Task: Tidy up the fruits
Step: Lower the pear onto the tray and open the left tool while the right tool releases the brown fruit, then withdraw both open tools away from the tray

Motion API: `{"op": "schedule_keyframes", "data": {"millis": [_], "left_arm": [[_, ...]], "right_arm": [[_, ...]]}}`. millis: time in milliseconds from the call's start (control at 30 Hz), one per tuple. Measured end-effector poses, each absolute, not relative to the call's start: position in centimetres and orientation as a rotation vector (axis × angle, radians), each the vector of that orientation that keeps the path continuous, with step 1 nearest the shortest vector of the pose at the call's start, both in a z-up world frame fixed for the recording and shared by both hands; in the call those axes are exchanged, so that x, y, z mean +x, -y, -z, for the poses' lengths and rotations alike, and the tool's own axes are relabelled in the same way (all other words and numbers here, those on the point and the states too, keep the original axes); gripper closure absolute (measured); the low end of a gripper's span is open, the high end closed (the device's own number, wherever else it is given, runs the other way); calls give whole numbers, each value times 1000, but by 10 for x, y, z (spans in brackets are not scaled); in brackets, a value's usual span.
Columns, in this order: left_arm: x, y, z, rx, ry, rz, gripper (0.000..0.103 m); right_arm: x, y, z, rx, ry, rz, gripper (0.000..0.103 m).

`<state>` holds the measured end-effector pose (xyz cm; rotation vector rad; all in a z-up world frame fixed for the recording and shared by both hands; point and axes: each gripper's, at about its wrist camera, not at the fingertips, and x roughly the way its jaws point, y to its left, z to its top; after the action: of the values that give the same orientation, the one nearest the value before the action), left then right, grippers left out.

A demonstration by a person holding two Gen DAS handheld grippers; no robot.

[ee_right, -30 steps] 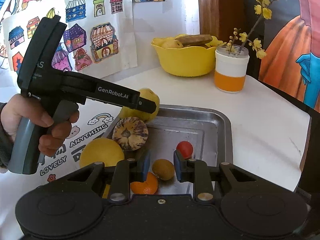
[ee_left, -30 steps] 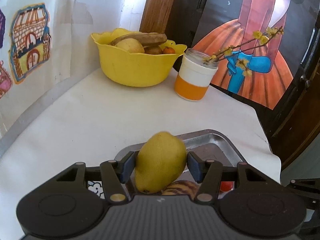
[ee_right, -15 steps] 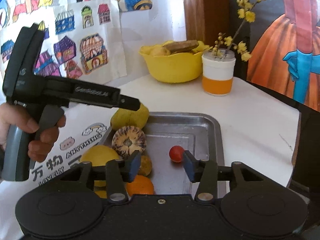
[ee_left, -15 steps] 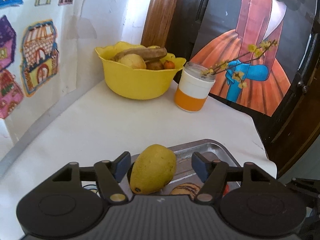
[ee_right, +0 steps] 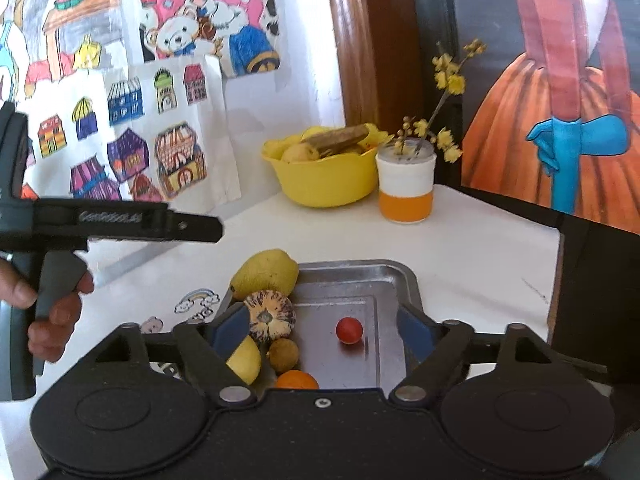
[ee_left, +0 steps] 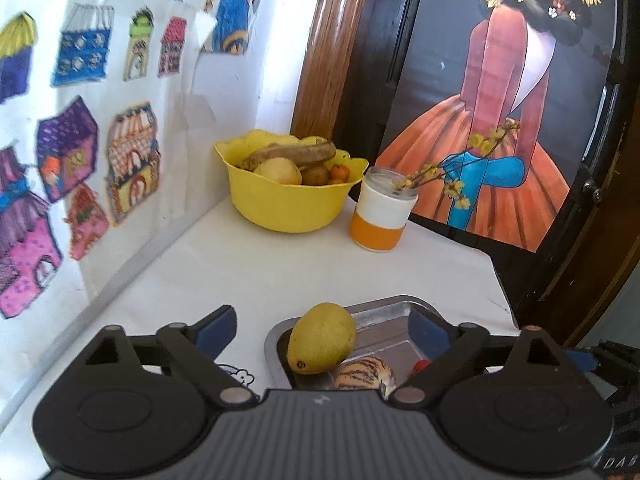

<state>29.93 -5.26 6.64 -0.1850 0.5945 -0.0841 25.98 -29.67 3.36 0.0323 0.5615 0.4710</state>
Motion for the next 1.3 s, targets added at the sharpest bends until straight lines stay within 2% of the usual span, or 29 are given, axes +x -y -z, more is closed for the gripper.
{"op": "schedule_keyframes", "data": {"millis": [133, 500, 933, 1300], "left_arm": [[280, 50, -75, -180, -572, 71, 2], [223, 37, -90, -182, -524, 38, 1], [166, 28, -94, -205, -481, 31, 1], [122, 25, -78, -192, -466, 6, 1]], "right_arm": [[247, 298, -43, 51, -539, -455, 9], [202, 296, -65, 89, -472, -434, 2], [154, 295, -70, 129, -448, -395, 1], [119, 285, -52, 126, -434, -334, 1]]}}
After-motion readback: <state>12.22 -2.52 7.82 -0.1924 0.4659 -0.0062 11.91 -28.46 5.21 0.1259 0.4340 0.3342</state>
